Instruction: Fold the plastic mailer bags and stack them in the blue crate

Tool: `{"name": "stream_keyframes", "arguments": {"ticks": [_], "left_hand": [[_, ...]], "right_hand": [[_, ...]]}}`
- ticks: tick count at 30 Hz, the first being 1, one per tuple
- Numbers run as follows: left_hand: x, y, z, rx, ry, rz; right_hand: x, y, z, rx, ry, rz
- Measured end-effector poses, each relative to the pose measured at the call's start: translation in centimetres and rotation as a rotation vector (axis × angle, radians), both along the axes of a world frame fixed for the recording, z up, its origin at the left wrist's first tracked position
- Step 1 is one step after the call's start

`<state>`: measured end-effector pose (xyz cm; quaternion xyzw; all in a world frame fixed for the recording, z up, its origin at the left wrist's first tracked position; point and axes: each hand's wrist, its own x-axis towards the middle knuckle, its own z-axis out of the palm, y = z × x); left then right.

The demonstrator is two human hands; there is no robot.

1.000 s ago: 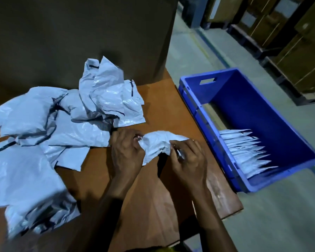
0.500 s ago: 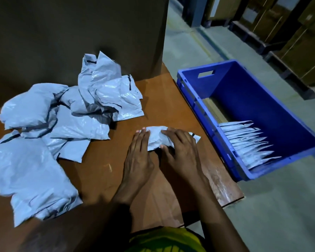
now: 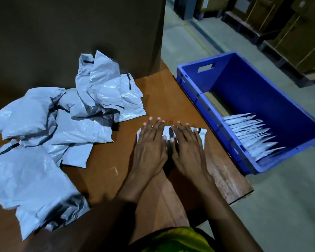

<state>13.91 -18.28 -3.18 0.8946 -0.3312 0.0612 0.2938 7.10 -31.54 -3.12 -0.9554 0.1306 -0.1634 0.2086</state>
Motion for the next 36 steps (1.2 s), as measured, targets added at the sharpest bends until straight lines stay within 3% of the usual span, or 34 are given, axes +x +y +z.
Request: {"name": "stream_keyframes", "arguments": {"ticks": [6, 11, 19, 36], "left_hand": [[1.2, -0.4, -3.3, 0.270, -0.094, -0.028], [-0.3, 0.2, -3.4, 0.299, -0.133, -0.021], [2.5, -1.1, -3.5, 0.384, -0.072, -0.016], [-0.1, -0.3, -4.2, 0.340, -0.109, 0.034]], "right_hand": [[0.2, -0.4, -2.7, -0.101, 0.062, -0.059], [-0.8, -0.1, -3.1, -0.196, 0.064, -0.069], [2.0, -1.7, -3.6, -0.161, 0.159, -0.063], [-0.3, -0.7, -4.1, -0.175, 0.184, -0.069]]}}
